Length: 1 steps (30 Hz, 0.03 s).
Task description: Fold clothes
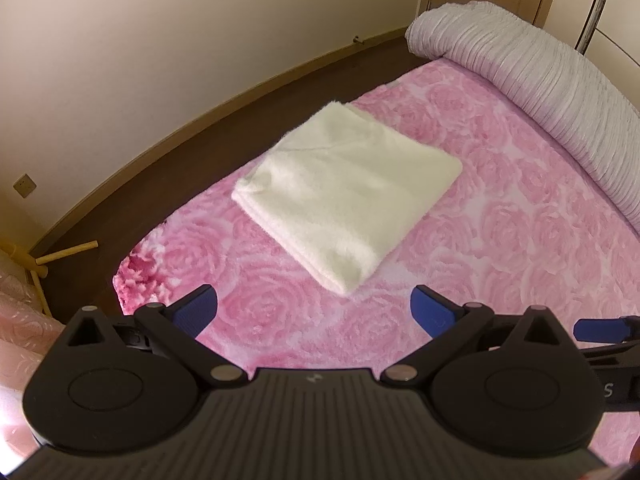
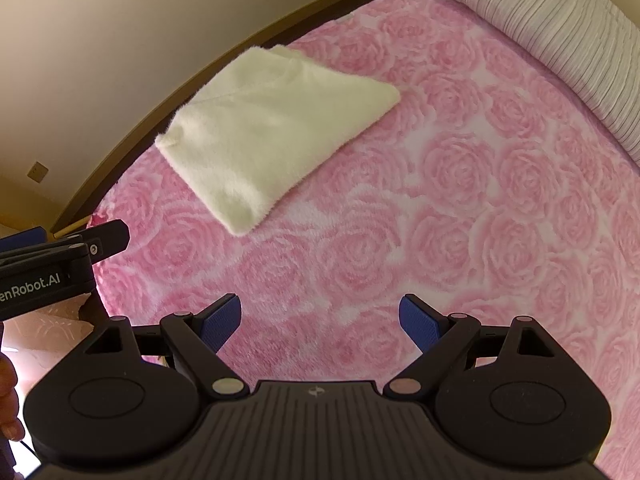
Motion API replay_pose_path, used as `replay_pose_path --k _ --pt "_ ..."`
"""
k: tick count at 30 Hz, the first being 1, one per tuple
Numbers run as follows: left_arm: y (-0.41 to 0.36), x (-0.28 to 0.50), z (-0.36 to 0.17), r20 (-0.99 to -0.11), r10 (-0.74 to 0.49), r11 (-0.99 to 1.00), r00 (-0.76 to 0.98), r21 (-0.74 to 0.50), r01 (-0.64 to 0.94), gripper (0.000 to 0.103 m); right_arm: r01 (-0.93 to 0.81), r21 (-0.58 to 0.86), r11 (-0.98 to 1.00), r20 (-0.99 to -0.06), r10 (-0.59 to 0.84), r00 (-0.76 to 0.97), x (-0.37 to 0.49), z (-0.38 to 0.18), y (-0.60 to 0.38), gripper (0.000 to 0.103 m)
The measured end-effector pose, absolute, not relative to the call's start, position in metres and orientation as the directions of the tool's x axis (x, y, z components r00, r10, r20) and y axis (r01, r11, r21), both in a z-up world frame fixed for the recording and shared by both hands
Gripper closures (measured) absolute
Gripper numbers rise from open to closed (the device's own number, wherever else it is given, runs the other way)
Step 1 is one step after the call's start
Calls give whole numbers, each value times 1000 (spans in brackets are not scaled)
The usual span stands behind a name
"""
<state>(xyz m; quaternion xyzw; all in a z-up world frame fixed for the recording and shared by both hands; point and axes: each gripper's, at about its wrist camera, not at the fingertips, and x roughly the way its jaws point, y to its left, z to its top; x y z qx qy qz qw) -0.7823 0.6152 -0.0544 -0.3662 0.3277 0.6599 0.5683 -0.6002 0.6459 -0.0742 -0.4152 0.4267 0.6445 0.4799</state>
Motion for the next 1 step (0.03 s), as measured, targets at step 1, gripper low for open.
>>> replay_pose_path --k 1 --pt "614 -782 -53 -852 516 -139 -89 19 -990 1 -973 151 -175 -943 269 -195 -600 -72 645 14"
